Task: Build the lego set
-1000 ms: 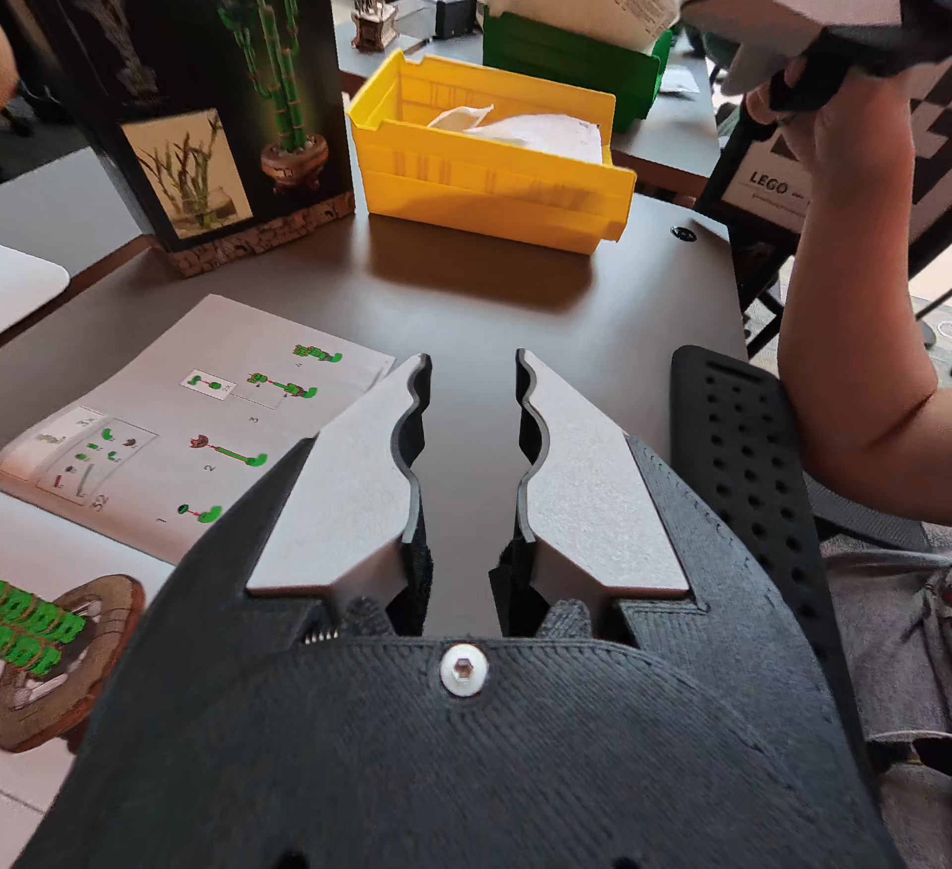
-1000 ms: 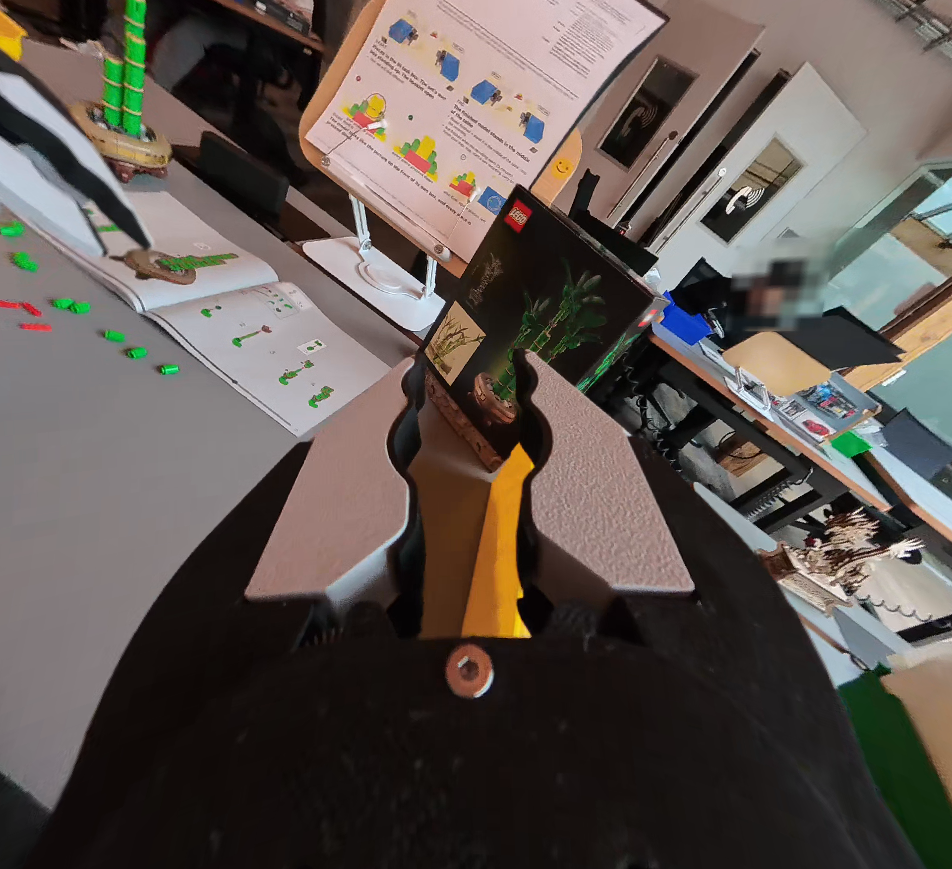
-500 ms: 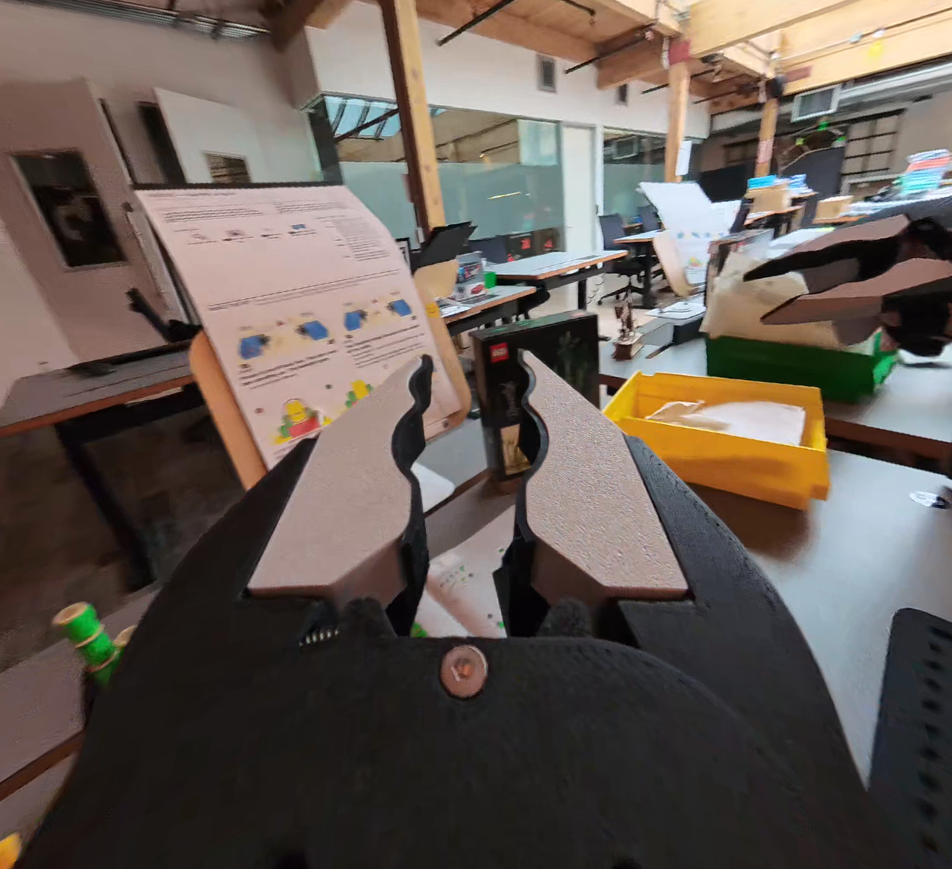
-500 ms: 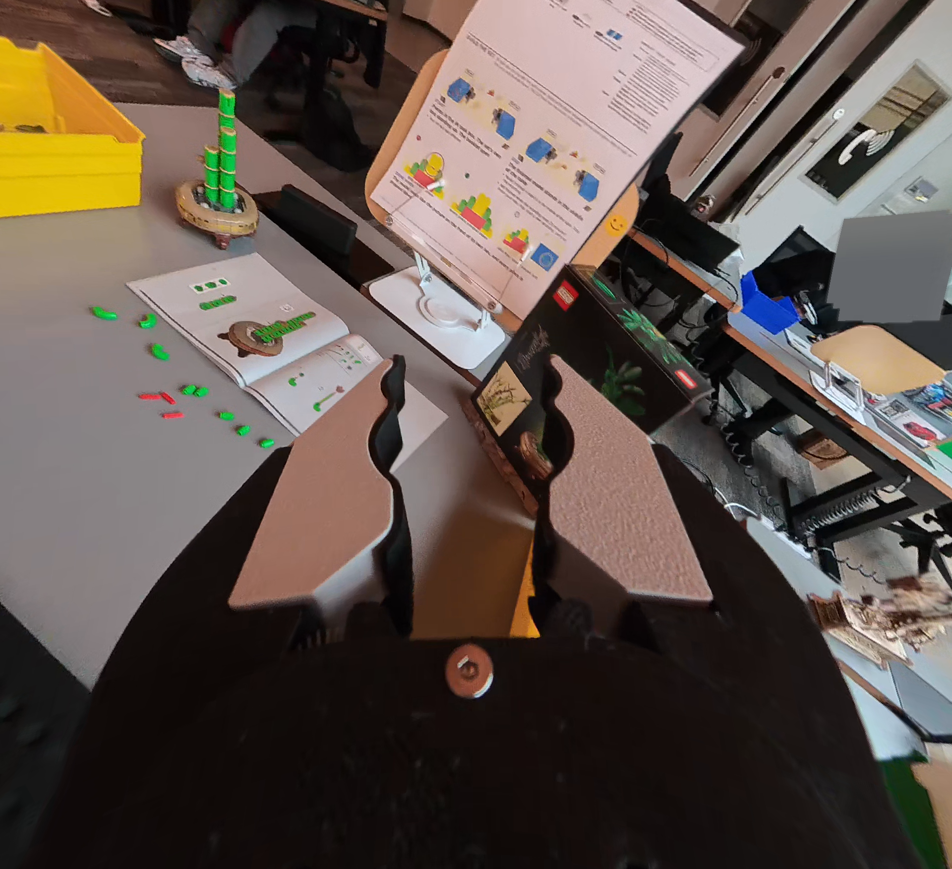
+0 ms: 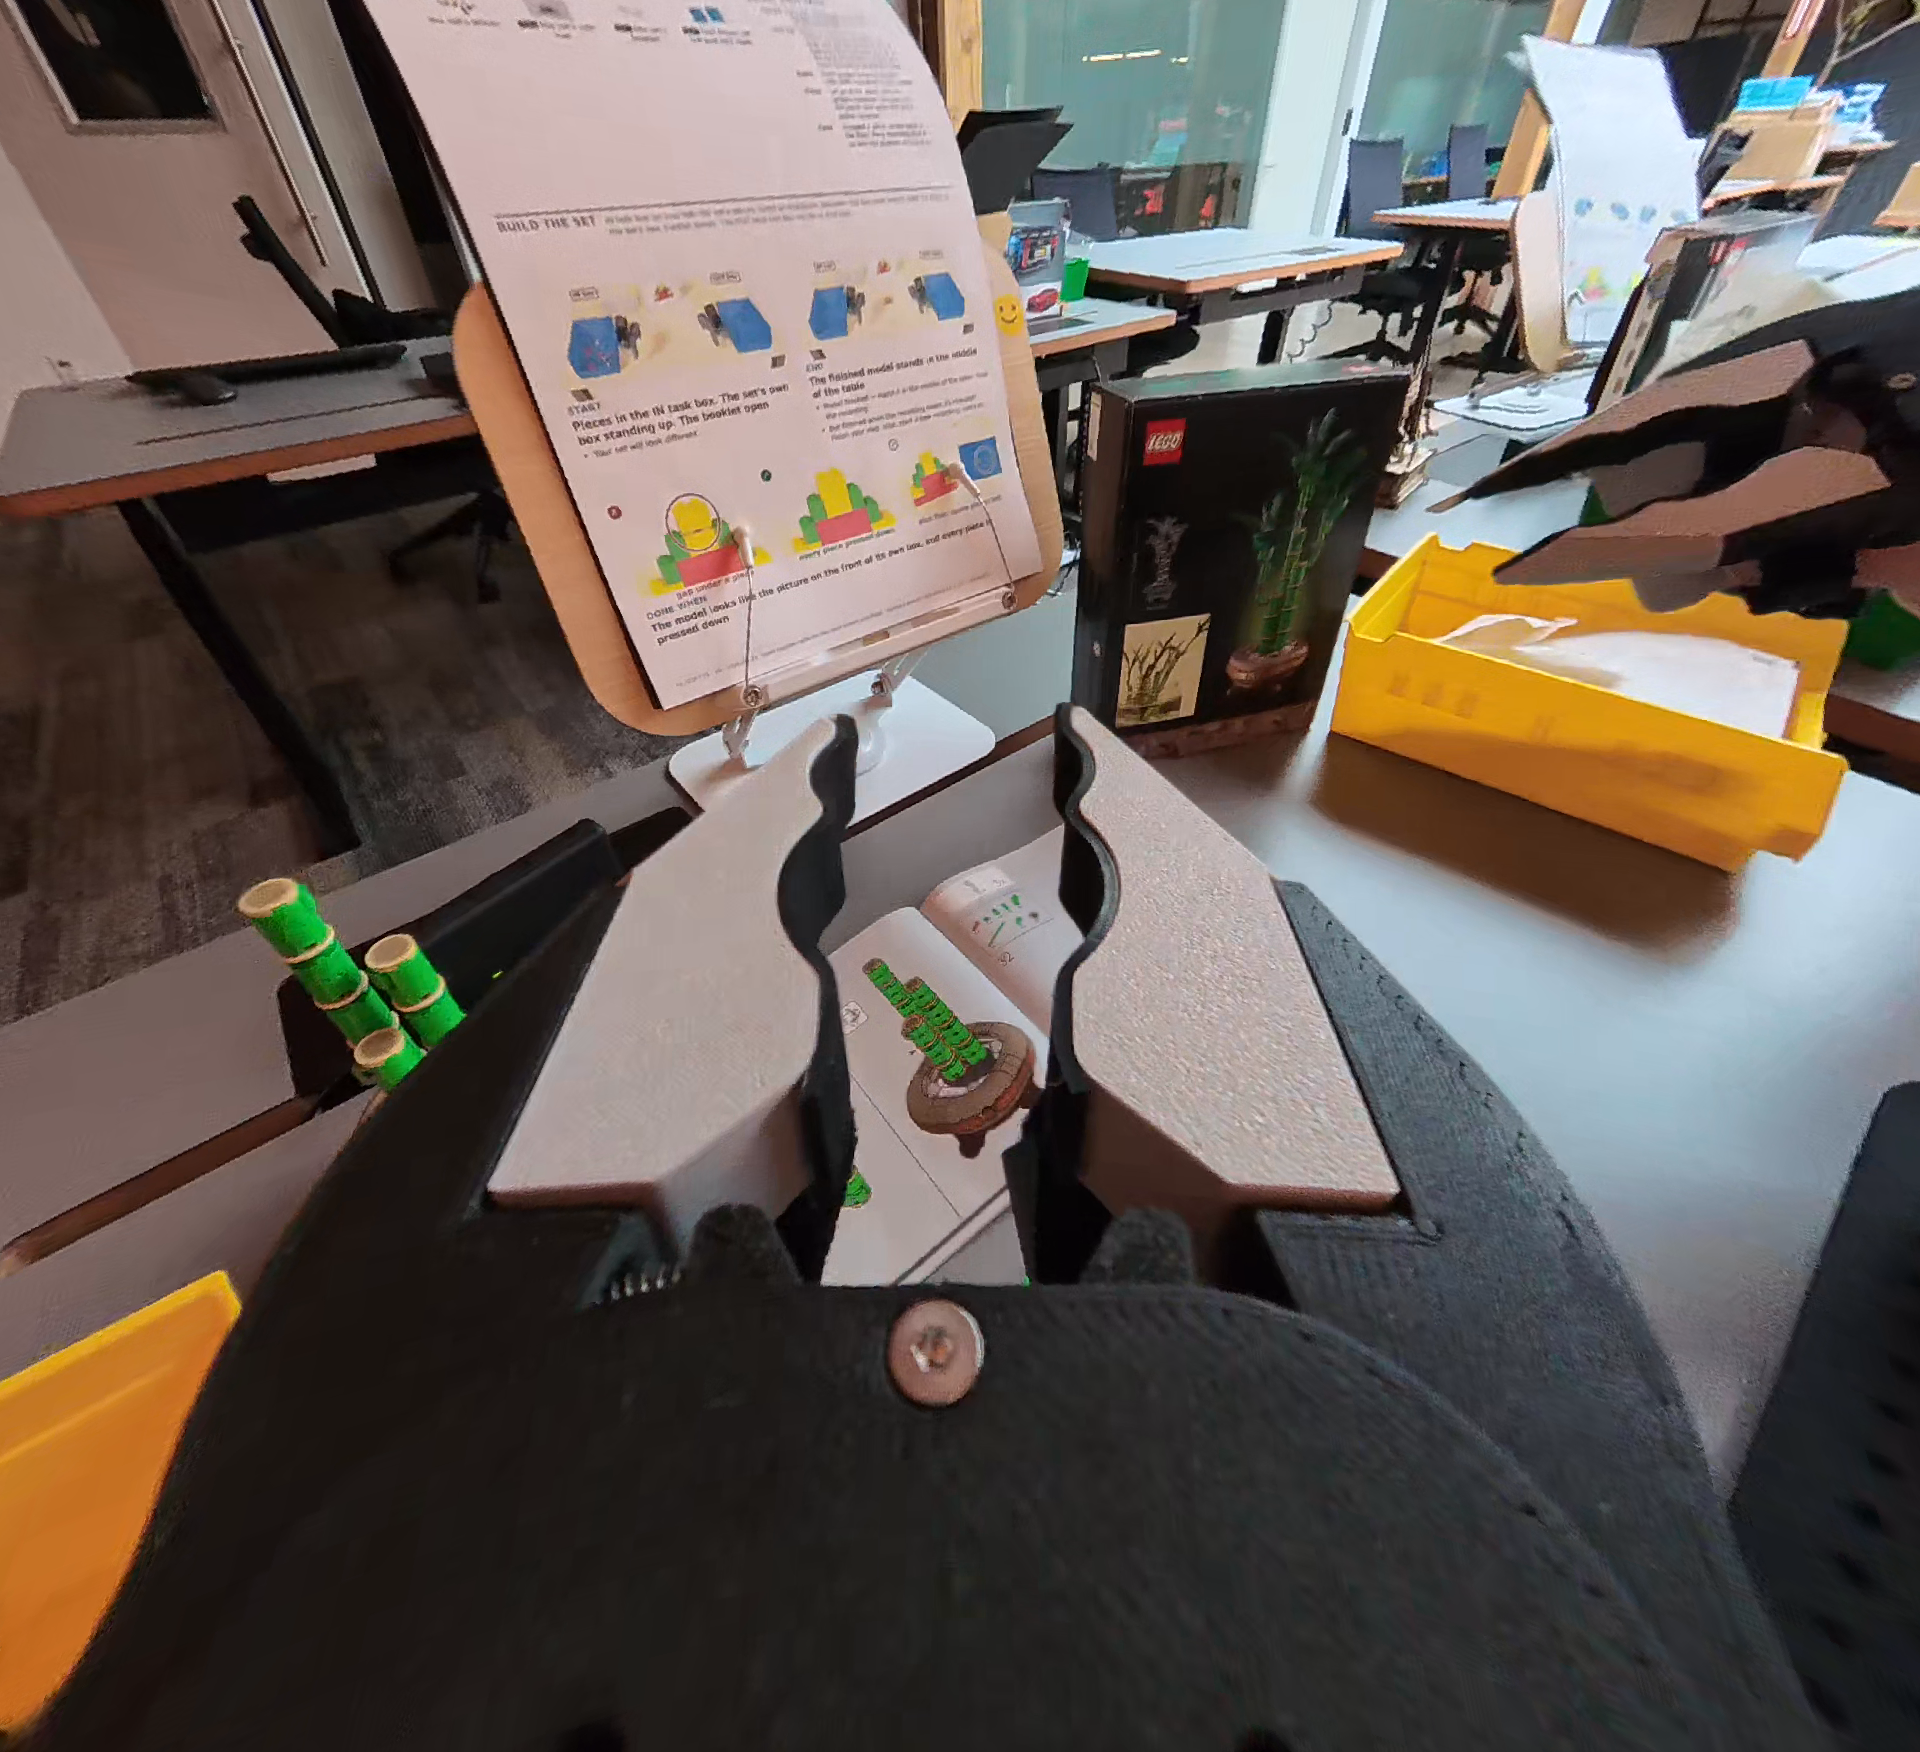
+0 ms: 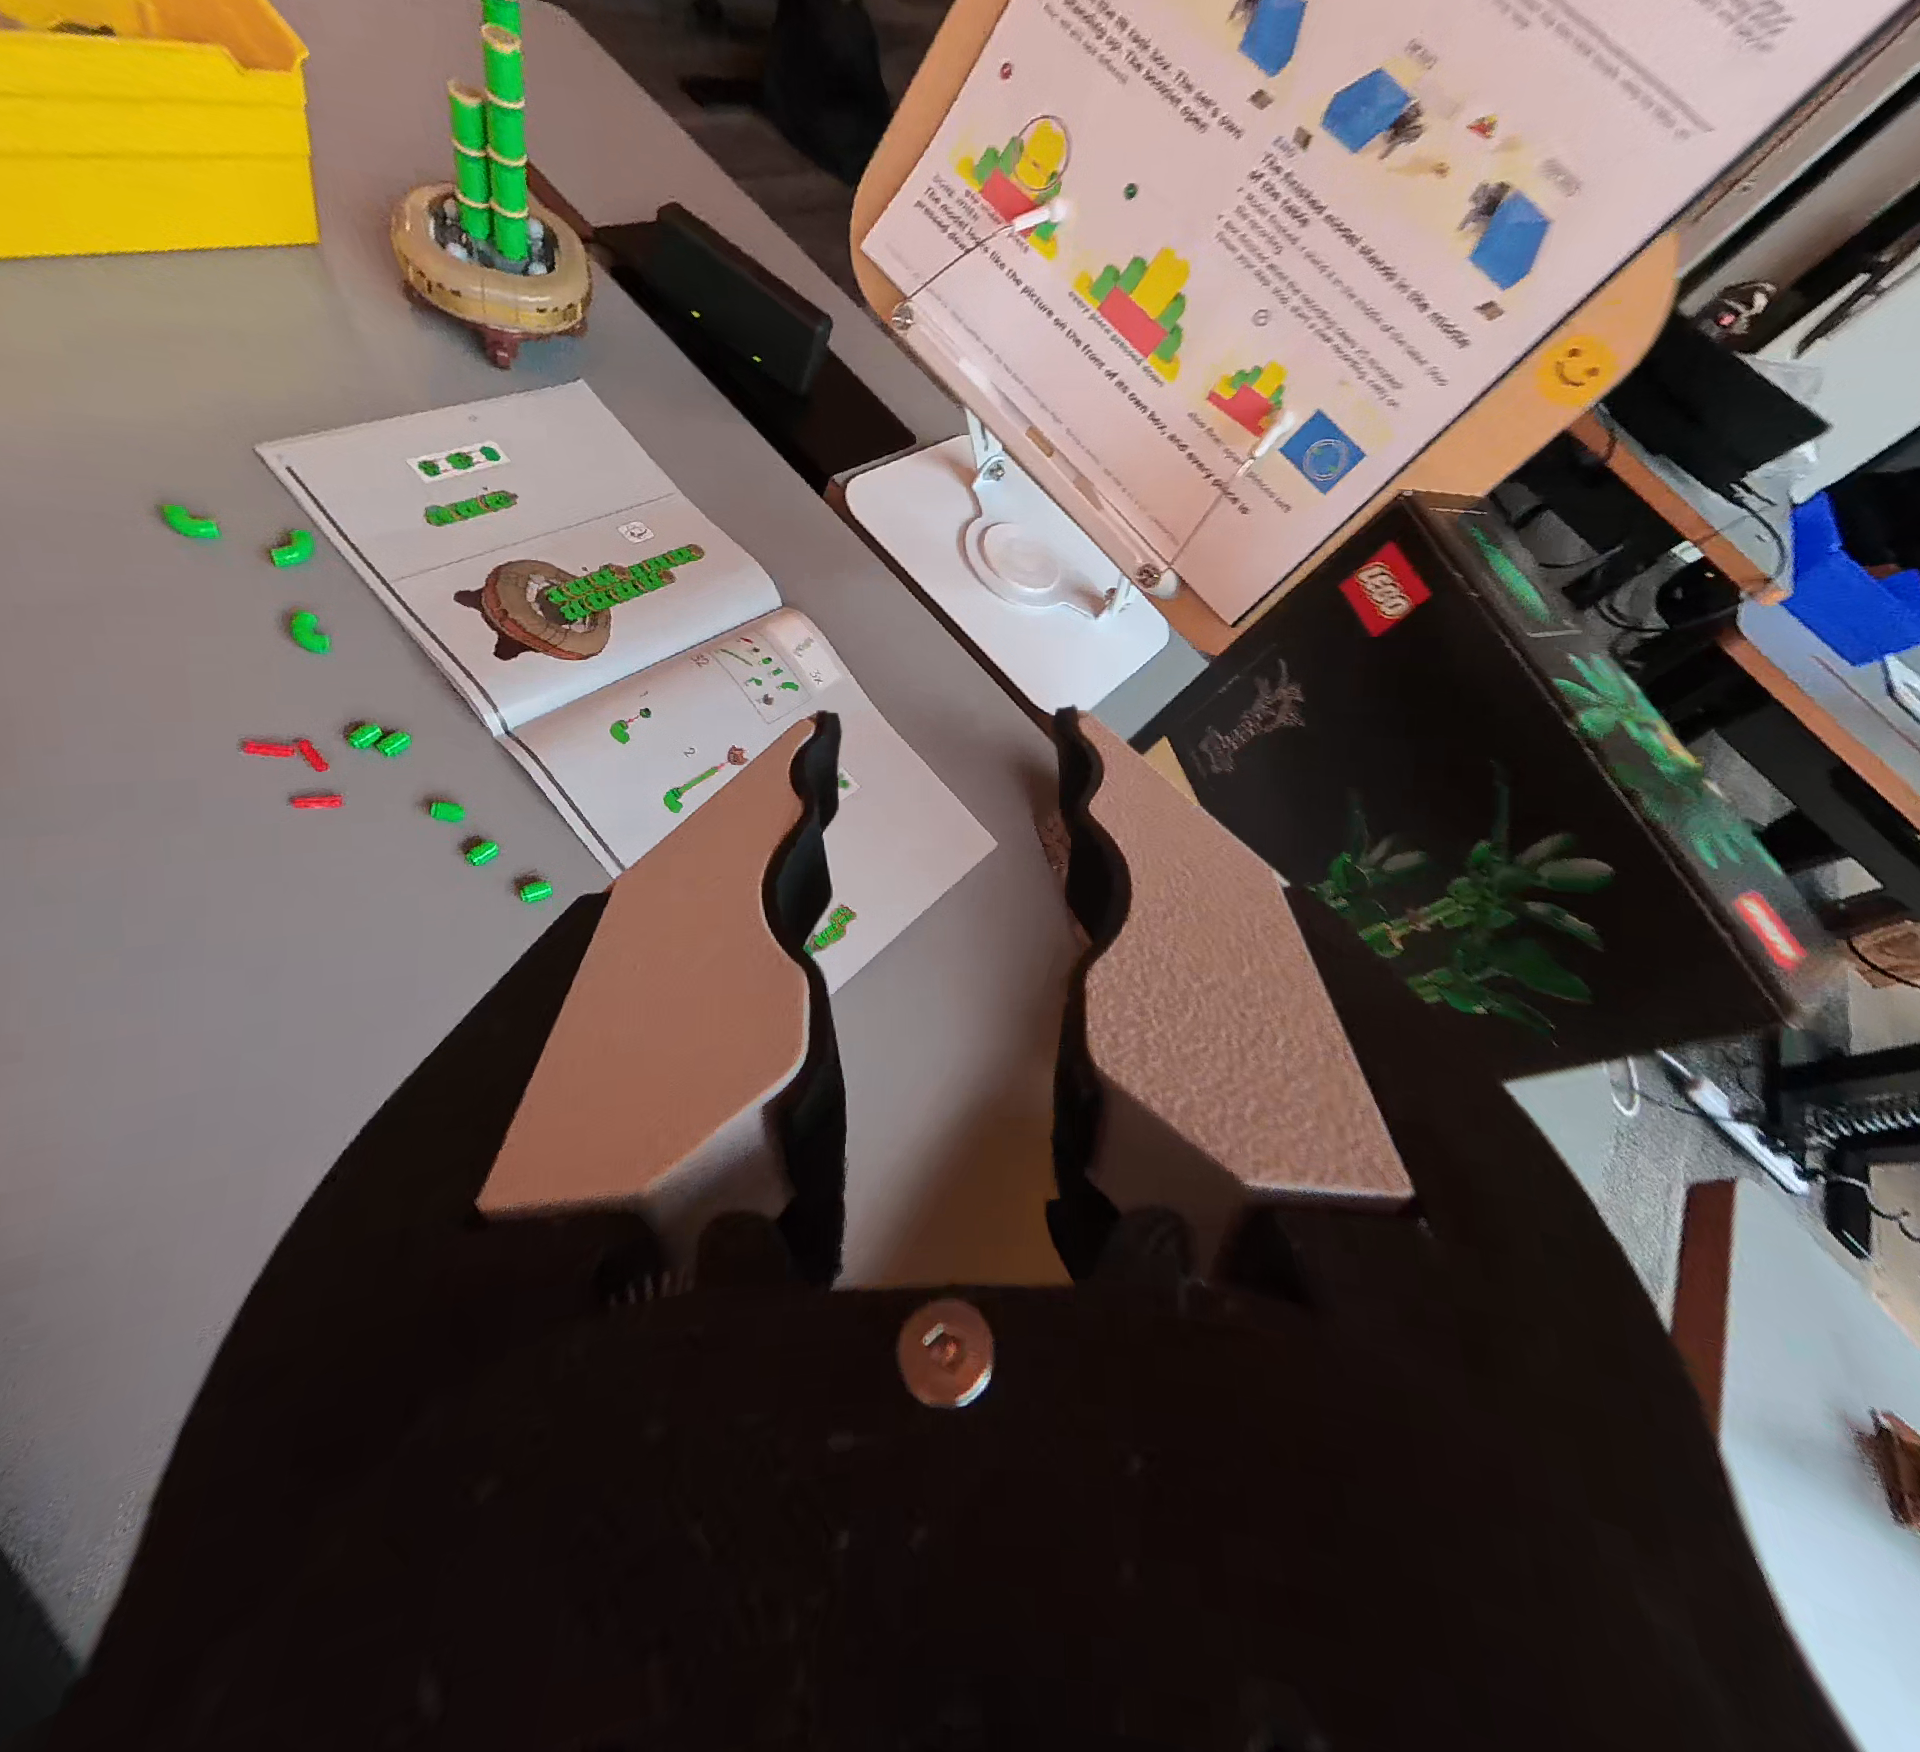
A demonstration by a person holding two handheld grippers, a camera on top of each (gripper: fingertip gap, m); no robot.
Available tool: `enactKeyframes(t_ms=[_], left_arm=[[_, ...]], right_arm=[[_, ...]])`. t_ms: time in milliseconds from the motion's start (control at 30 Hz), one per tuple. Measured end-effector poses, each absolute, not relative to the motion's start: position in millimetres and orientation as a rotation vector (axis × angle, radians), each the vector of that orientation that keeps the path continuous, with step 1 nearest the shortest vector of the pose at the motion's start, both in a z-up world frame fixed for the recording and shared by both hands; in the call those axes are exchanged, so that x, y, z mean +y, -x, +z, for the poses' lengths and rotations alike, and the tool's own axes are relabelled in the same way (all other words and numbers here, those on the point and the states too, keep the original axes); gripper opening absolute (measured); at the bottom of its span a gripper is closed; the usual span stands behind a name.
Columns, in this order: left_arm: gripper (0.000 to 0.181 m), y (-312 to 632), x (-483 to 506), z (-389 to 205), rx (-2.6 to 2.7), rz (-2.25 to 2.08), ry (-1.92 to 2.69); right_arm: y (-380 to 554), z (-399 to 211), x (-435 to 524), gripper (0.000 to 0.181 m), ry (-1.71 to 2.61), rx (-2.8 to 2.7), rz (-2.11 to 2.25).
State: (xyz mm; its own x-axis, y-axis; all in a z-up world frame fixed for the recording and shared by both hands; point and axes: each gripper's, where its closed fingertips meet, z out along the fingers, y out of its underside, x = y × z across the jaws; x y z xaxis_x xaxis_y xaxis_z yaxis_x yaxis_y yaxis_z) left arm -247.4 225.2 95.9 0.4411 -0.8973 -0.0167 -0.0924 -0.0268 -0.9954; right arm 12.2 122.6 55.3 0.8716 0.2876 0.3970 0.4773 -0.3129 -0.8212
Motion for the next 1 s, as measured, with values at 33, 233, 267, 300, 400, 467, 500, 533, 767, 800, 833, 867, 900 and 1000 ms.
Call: enactKeyframes(t_ms=[33, 233, 267, 300, 400, 467, 500, 533, 767, 800, 833, 867, 900, 1000], left_arm=[[0.036, 243, 227, 92, 0.938, -0.820, 1.473], [0.015, 247, 240, 17, 1.159, -0.622, 1.774], [0.011, 256, 241, -5, 1.230, -0.566, 1.865], [0.009, 266, 240, -29, 1.302, -0.521, 1.954], [0.003, 294, 233, -91, 1.473, -0.434, 2.234], [0.000, 300, 231, -116, 1.506, -0.422, 2.372], [0.000, 299, 228, -124, 1.502, -0.455, 2.434], [0.000, 298, 227, -130, 1.496, -0.478, 2.484], [0.000, 318, 228, -150, 1.511, -0.301, 2.597], [0.000, 317, 232, -147, 1.488, -0.286, 2.586], [0.000, 312, 236, -143, 1.462, -0.306, 2.562], [0.000, 302, 238, -138, 1.443, -0.345, 2.527], [0.000, 290, 239, -134, 1.439, -0.386, 2.486], [0.000, 257, 222, -135, 1.580, -0.518, 2.391]], right_arm=[[-11, 49, 130, 0.042, 1.924, -0.582, -0.204], [-9, 8, 165, 0.042, 2.007, -0.623, -0.177], [-9, 1, 166, 0.041, 2.029, -0.628, -0.162], [-10, -5, 168, 0.041, 2.047, -0.631, -0.160], [-16, -15, 169, 0.041, 2.090, -0.640, -0.185], [-20, -19, 168, 0.040, 2.109, -0.648, -0.202], [-21, -20, 168, 0.039, 2.118, -0.653, -0.207], [-22, -21, 168, 0.039, 2.126, -0.655, -0.211], [-22, -16, 162, 0.039, 2.120, -0.663, -0.244], [-22, -14, 161, 0.039, 2.114, -0.661, -0.245], [-22, -12, 161, 0.039, 2.108, -0.660, -0.245], [-21, -11, 161, 0.039, 2.101, -0.660, -0.246], [-20, -10, 162, 0.039, 2.095, -0.662, -0.246], [-17, -12, 164, 0.039, 2.093, -0.671, -0.247]])
